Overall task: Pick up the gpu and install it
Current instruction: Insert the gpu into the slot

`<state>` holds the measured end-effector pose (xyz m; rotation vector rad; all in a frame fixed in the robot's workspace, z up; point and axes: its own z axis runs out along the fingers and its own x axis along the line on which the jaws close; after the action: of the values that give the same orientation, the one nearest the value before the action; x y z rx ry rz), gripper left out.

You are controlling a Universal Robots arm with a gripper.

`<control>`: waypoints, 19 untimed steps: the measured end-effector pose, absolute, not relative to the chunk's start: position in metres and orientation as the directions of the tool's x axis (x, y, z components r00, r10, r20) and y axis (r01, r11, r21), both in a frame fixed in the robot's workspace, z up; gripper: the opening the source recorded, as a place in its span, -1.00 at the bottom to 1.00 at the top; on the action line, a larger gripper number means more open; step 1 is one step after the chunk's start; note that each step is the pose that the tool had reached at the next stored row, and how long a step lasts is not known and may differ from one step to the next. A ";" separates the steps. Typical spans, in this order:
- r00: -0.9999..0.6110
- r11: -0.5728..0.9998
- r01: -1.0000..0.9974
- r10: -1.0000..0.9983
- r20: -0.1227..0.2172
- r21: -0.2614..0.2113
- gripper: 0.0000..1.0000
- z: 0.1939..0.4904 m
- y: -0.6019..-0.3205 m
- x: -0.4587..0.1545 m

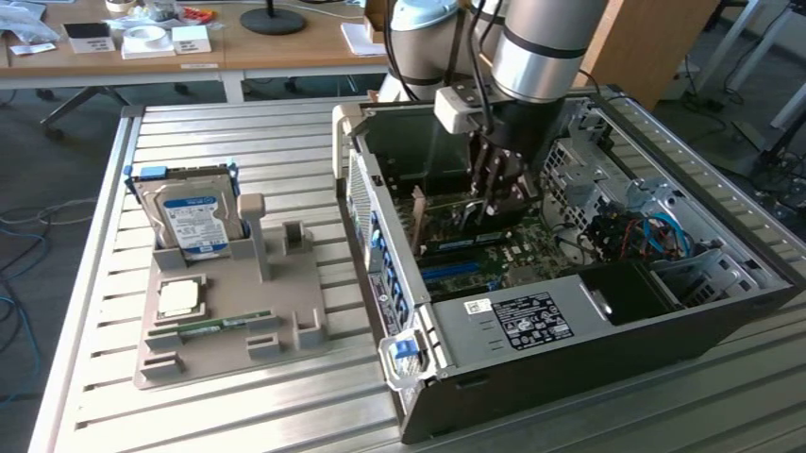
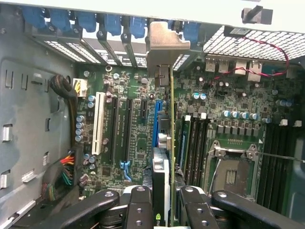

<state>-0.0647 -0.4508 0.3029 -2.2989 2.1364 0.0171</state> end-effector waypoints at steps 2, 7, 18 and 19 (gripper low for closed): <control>0.073 -0.073 -0.997 -0.997 -0.010 0.005 -0.47 0.303 -0.451 -0.066; 0.073 -0.073 -0.997 -0.997 -0.010 0.005 -0.47 0.301 -0.450 -0.069; 0.073 -0.073 -0.997 -0.997 -0.010 0.005 -0.47 0.298 -0.451 -0.071; 0.073 -0.073 -0.997 -0.997 -0.010 0.005 -0.47 0.297 -0.451 -0.071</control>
<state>-0.0714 -0.4507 0.2971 -2.2988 2.1366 0.0172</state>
